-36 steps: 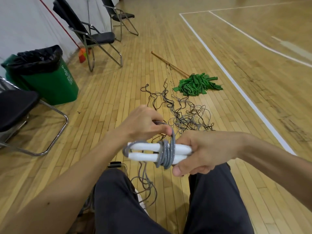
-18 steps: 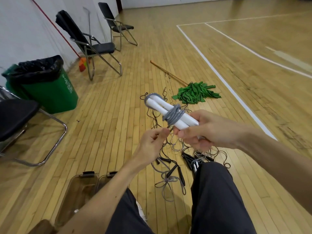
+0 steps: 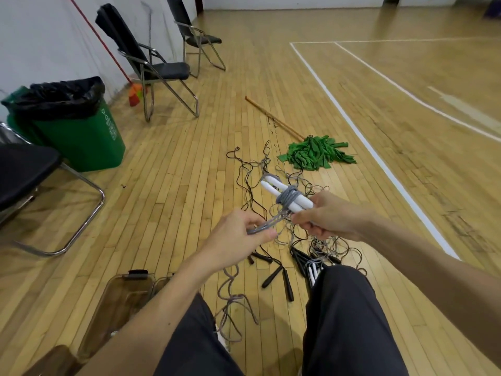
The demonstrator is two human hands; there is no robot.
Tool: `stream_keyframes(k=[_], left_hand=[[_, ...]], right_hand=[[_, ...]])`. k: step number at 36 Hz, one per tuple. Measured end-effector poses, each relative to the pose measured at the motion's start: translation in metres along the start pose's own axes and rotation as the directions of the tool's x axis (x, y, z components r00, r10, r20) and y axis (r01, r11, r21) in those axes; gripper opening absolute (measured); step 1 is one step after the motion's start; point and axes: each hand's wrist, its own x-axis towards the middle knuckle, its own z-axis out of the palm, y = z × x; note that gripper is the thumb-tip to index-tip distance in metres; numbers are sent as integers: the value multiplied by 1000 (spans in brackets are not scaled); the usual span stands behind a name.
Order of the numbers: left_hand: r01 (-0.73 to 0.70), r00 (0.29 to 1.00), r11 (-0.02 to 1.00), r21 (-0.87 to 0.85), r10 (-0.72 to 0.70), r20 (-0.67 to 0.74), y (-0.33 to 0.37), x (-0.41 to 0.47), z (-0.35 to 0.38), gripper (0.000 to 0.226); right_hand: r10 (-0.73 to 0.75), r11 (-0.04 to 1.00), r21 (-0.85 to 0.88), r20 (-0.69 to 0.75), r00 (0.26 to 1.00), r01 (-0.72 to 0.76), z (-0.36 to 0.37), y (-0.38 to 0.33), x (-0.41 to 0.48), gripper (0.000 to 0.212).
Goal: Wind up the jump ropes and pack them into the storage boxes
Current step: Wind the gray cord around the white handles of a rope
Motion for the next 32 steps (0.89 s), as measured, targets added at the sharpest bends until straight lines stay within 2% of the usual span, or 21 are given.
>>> stream_keyframes(k=[7, 13, 16, 20, 24, 28, 32], left_hand=[[-49, 998, 928, 369, 56, -10, 17, -14, 0, 24], [-130, 990, 710, 693, 133, 49, 39, -20, -5, 27], [-196, 977, 579, 791, 183, 109, 50, -14, -16, 30], [-306, 950, 454, 837, 199, 239, 68, -7, -31, 27], [-374, 925, 447, 813, 237, 296, 74, 2, -46, 29], [-377, 921, 434, 818, 267, 283, 81, 10, -58, 31], [-410, 908, 425, 807, 270, 319, 89, 19, -60, 34]], right_hand=[[8, 1000, -11, -67, 998, -8, 11, 4, 16, 16], [11, 997, -78, -111, 994, -20, 20, 5, 24, 12], [39, 989, -137, -58, 998, -46, 27, 10, 23, 14], [82, 985, -158, 41, 996, -74, 30, 10, 16, 12], [96, 986, -149, 100, 990, -81, 38, 9, 11, 10], [90, 977, -205, 110, 990, -66, 44, 6, 7, 12], [133, 959, -275, 246, 960, -62, 49, 1, -2, 14]])
